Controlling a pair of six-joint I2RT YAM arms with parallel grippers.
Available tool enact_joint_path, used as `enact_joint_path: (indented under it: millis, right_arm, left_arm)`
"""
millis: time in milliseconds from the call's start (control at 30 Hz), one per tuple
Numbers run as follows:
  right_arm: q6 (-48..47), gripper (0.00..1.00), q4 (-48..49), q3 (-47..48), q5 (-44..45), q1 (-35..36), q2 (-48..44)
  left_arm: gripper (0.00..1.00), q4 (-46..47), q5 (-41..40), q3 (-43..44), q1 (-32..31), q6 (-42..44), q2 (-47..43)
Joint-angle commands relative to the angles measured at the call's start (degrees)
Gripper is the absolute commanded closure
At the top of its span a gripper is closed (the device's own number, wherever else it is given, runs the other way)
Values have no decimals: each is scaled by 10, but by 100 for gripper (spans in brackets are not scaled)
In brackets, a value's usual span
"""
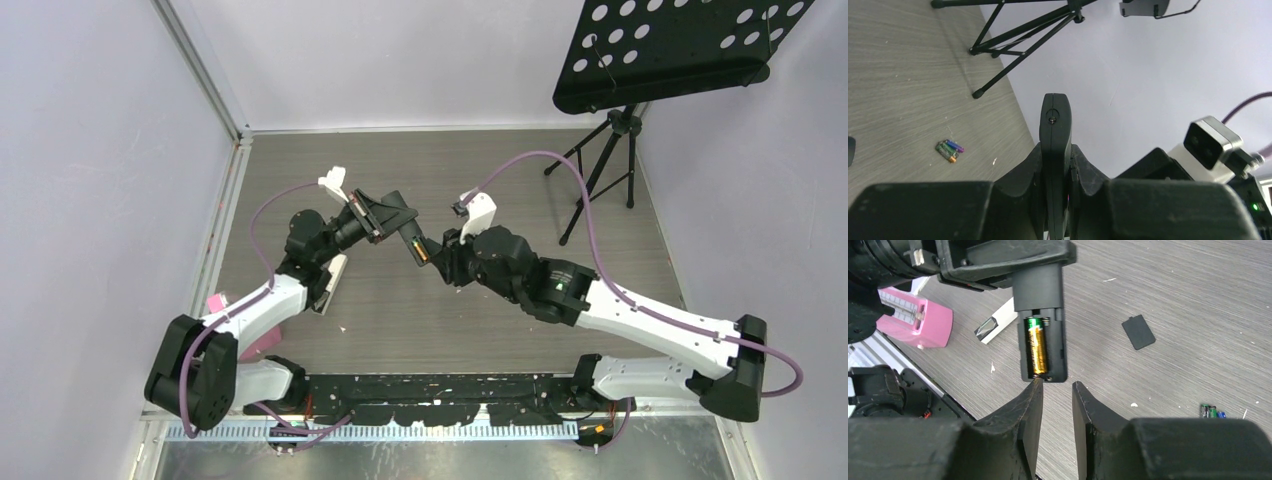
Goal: Load the batteries into the remote control
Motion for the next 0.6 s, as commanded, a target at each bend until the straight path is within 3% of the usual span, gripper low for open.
enact_joint_path:
  millis: [0, 233, 567]
  right_arm:
    - [40, 66, -23, 22, -5, -19, -45]
    - [40, 68, -15, 23, -43, -25, -33]
    - [30, 97, 14, 36, -67, -24, -8]
  left_arm:
    - [100, 104, 33, 30, 8, 25, 8]
    - [100, 121, 39, 33, 8, 25, 15]
    - [100, 74, 33, 34, 8, 56, 0]
